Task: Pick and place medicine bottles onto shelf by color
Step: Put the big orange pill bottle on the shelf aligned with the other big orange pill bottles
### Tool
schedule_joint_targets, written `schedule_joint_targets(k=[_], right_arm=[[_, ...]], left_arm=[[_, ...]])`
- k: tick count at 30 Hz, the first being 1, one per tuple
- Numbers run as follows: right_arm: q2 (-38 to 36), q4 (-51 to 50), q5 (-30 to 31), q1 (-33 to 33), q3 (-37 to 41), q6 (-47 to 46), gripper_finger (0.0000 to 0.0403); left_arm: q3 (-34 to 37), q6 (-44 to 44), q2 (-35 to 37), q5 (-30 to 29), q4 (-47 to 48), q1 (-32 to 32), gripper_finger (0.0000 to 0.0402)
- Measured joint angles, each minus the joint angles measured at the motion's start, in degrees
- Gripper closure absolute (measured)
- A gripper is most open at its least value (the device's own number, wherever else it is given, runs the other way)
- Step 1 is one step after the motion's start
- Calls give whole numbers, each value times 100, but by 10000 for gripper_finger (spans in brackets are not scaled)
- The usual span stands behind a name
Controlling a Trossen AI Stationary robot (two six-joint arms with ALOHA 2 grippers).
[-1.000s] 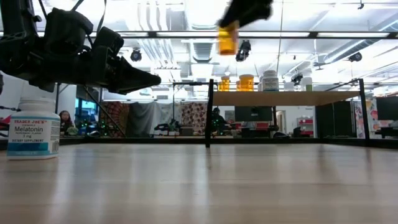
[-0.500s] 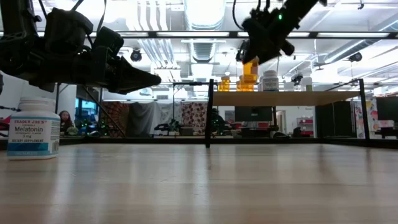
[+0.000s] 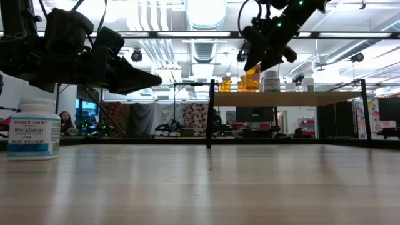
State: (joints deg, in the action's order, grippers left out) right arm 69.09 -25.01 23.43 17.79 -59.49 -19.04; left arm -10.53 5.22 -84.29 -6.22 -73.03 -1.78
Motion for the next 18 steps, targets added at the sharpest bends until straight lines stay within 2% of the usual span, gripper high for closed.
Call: schedule_joint_targets(k=[10, 18], right_arm=[[405, -212, -139, 58, -310, -7, 194], [452, -652, -103, 70, -667, -49, 191]], left_arm=[[-1, 1, 0, 0, 2, 0, 350], [-1, 1, 0, 0, 2, 0, 350]])
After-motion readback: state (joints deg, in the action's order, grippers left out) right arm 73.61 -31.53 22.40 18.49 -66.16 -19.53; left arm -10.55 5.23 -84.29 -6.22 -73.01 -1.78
